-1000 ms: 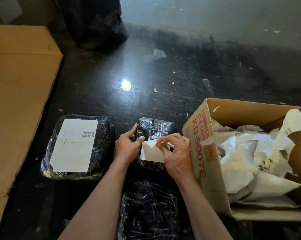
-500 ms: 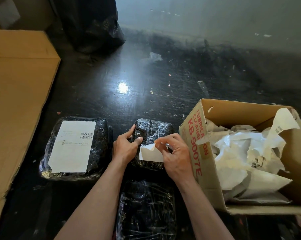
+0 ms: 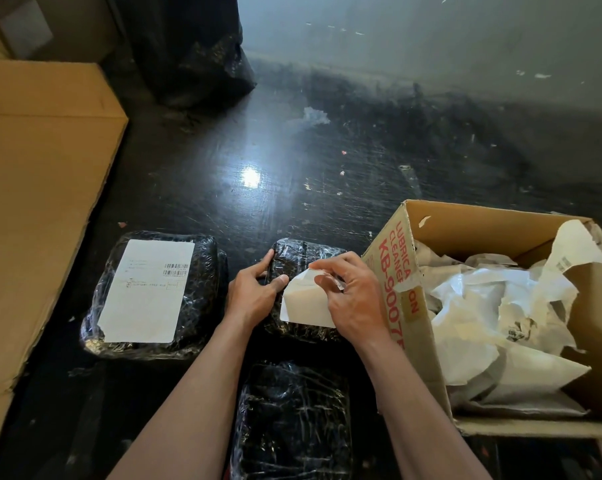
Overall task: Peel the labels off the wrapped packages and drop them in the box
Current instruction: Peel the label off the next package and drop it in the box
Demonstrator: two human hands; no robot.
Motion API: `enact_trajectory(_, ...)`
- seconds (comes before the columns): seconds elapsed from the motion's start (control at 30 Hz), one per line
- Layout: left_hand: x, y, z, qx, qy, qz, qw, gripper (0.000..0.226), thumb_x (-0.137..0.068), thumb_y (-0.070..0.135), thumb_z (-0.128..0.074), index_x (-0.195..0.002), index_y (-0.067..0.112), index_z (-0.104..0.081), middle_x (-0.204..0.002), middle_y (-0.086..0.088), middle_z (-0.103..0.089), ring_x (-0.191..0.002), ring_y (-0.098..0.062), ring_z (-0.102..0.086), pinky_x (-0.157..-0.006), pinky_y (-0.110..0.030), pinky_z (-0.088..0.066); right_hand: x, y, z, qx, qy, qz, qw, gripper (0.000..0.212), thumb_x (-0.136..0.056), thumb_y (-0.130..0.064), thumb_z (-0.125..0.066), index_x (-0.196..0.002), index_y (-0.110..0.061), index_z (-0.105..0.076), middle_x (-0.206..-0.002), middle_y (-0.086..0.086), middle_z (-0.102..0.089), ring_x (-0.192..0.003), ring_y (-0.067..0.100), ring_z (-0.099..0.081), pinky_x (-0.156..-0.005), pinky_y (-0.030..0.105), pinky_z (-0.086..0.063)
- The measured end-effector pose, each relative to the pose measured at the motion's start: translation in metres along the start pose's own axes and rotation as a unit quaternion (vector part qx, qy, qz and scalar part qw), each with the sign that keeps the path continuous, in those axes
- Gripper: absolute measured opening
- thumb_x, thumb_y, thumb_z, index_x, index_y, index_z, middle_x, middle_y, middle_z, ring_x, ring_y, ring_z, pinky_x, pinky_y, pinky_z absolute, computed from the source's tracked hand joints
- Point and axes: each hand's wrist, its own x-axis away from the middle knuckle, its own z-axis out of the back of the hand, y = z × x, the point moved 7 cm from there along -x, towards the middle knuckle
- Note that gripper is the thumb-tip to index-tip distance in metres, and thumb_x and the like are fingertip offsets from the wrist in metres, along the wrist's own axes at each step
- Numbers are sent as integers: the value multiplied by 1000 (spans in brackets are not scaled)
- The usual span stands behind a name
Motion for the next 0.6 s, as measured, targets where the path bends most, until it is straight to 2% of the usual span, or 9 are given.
enact_trajectory(0.2, 0, 2, 0, 7, -3, 5, 1000, 64, -82, 42, -78, -141, 47, -53, -124, -3, -71, -117, -15, -63, -91, -21, -37, -10, -7, 4, 23, -18, 20, 999, 33, -88, 9, -71, -109, -16, -77, -95, -7, -65, -87, -14, -59, -71, 3, -45)
enact_trajectory(0.27, -1, 1, -1, 9, -1, 6, 1000, 64, -82, 41, -79, -140, 47, -54, -125, -4, -71, -117, -15, -63, -91, -21, -37, -10, -5, 1, 33, -15, 19, 999, 30, -88, 4, -72, -111, -16, -75, -95, -8, -66, -82, -12, -61, -71, 7, -46)
enact_trajectory(0.33, -1, 0, -1, 13, -3, 8, 1000, 64, -81, 42, -79, -140, 47, -54, -125, -3, -71, -118, -15, -63, -92, -23, -39, -9, -3, -2, 43, -8, 8, 999, 29, -88, -4, -73, -112, -20, -71, -92, -9, -68, -81, -3, -63, -72, 18, -51)
enact_trajectory(0.4, -2, -1, -2, 15, -4, 11, 1000, 65, -80, 44, -79, -139, 48, -54, -125, -3, -71, -117, -14, -63, -93, -24, -41, -10, 0, -1, 23, -3, -15, 1000, 31, -89, -7, -74, -114, -23, -68, -87, -11, -69, -81, 2, -65, -73, 24, -54)
enact_trajectory(0.5, -2, -2, -2, 15, -5, 12, 1000, 64, -80, 46, -78, -139, 50, -53, -126, -2, -70, -118, -15, -63, -93, -25, -41, -15, -3, 8, 20, 17, -1, 1000, 20, -87, -5, -76, -98, -21, -73, -87, -10, -69, -81, 1, -64, -74, 20, -53)
enact_trajectory(0.6, -2, -3, -2, 13, -5, 14, 1000, 65, -79, 48, -78, -139, 53, -52, -126, 0, -70, -119, -15, -63, -94, -27, -43, -14, -4, 8, 11, 12, 3, 1000, 22, -86, 2, -74, -84, -20, -75, -90, -9, -68, -85, 2, -64, -77, 18, -54)
